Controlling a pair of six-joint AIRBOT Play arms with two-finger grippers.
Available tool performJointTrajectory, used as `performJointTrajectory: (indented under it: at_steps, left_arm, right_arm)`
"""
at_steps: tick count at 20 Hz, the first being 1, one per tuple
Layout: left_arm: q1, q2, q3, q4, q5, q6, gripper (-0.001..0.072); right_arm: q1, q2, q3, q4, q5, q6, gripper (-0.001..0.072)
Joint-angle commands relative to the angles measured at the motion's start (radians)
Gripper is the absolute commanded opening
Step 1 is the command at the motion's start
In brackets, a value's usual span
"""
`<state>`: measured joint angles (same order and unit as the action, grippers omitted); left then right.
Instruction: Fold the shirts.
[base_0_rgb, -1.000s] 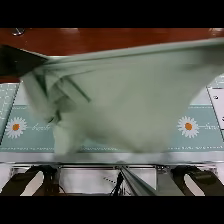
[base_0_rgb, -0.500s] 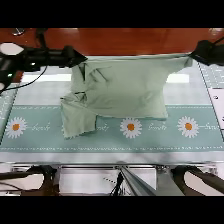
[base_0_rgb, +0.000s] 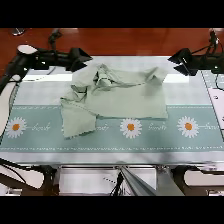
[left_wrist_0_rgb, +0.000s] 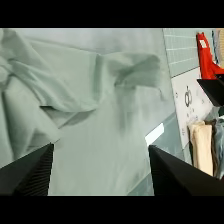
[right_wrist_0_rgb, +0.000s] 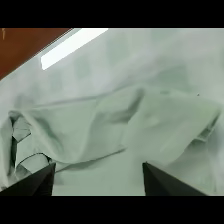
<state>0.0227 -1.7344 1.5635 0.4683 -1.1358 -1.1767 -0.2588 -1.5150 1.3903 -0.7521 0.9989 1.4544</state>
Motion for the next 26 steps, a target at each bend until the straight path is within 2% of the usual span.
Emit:
performJointTrajectory:
  at_steps: [1,3,4,6,8,10,14,17,26]
  left_arm:
    - [0.137,0.000,0.072,0.261,-0.262,-0.173,0.0703]
    - [0.237,0.035,0.053,0.435,-0.353,-0.209,0.0703]
    - [0.277,0.061,0.016,0.491,-0.352,-0.213,0.0703]
    - [0.346,0.107,-0.112,0.507,-0.317,-0.205,0.0702]
    - [0.386,0.127,-0.251,0.496,-0.285,-0.174,0.0702]
    - [0.402,0.127,-0.354,0.481,-0.253,-0.126,0.0702]
    - [0.401,0.126,-0.417,0.411,-0.174,-0.053,0.0700]
    - [0.397,0.122,-0.417,0.316,-0.129,-0.005,0.0699]
    - [0.303,0.030,-0.415,0.306,-0.112,0.044,0.0698]
  right_arm:
    - [-0.121,0.006,0.000,0.045,0.158,-0.053,0.0630]
    - [-0.219,0.056,-0.002,-0.101,0.291,-0.066,0.0629]
    - [-0.255,0.083,-0.007,-0.212,0.346,-0.065,0.0629]
    - [-0.328,0.156,-0.080,-0.381,0.381,-0.065,0.0629]
    - [-0.406,0.245,-0.230,-0.347,0.331,-0.074,0.0629]
    - [-0.450,0.325,-0.387,-0.256,0.280,-0.132,0.0629]
    - [-0.454,0.404,-0.573,-0.109,0.257,-0.212,0.0628]
    - [-0.454,0.404,-0.620,-0.059,0.259,-0.225,0.0628]
    - [-0.454,0.404,-0.642,-0.023,0.269,-0.224,0.0627]
